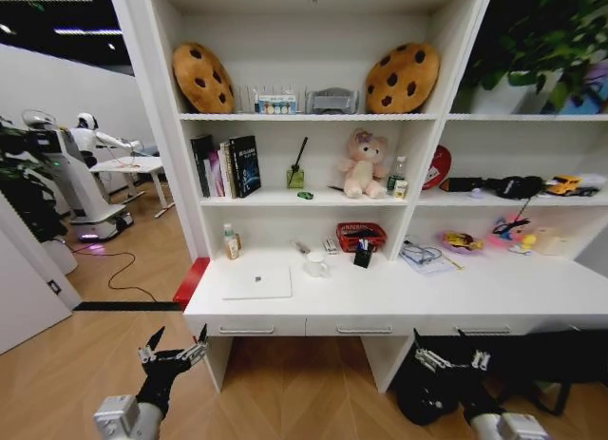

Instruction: Organize the objects on the table.

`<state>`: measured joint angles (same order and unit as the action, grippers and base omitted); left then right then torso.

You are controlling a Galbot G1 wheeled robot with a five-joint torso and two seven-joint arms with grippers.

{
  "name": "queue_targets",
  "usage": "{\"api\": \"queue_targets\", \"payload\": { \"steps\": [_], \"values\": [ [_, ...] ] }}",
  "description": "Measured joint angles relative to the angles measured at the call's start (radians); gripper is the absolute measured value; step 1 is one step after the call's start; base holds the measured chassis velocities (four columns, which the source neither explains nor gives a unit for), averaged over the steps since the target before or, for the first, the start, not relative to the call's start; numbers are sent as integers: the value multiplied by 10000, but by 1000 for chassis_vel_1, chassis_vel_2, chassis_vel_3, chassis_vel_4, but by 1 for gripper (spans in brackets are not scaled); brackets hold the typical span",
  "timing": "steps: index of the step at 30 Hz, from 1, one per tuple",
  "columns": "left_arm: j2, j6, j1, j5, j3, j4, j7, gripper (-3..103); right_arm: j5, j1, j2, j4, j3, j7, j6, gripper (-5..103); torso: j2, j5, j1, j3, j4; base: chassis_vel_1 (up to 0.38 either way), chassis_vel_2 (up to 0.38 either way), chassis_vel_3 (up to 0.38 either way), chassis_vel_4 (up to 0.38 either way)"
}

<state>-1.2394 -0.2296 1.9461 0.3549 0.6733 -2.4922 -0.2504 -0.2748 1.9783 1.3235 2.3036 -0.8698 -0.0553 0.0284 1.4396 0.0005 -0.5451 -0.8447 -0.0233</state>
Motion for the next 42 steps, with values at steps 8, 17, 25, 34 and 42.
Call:
{"api": "queue_targets", "payload": {
  "steps": [8, 17, 25, 34, 42],
  "values": [
    [0, -1, 1, 1, 0, 0, -6, 100, 1, 6, 2, 3, -3, -1, 2, 100, 6, -25, 7, 3, 1, 352, -357, -360, 360],
    [1, 0, 1, 0, -3, -1, 1, 100, 0, 8, 2, 1, 0, -1, 1, 100, 4, -5, 8, 2, -7, 113, -107, -161, 146],
    [1, 0, 0, 1, -1, -1, 0, 100, 1, -5, 0, 1, 1, 0, 0, 100, -5, -7, -11, -4, 2, -66, 47, 67, -35],
    [2, 0, 0, 0, -1, -1, -2, 100, 0, 0, 0, 1, 0, 0, 0, 100, 1, -6, 4, 1, 1, -5, 6, -1, -4],
    [2, 0, 1, 0, 0, -1, -6, 100, 0, 0, 1, 1, 0, 0, 0, 100, 1, -6, 2, 1, 1, 0, 0, 0, 0]
  ]
}}
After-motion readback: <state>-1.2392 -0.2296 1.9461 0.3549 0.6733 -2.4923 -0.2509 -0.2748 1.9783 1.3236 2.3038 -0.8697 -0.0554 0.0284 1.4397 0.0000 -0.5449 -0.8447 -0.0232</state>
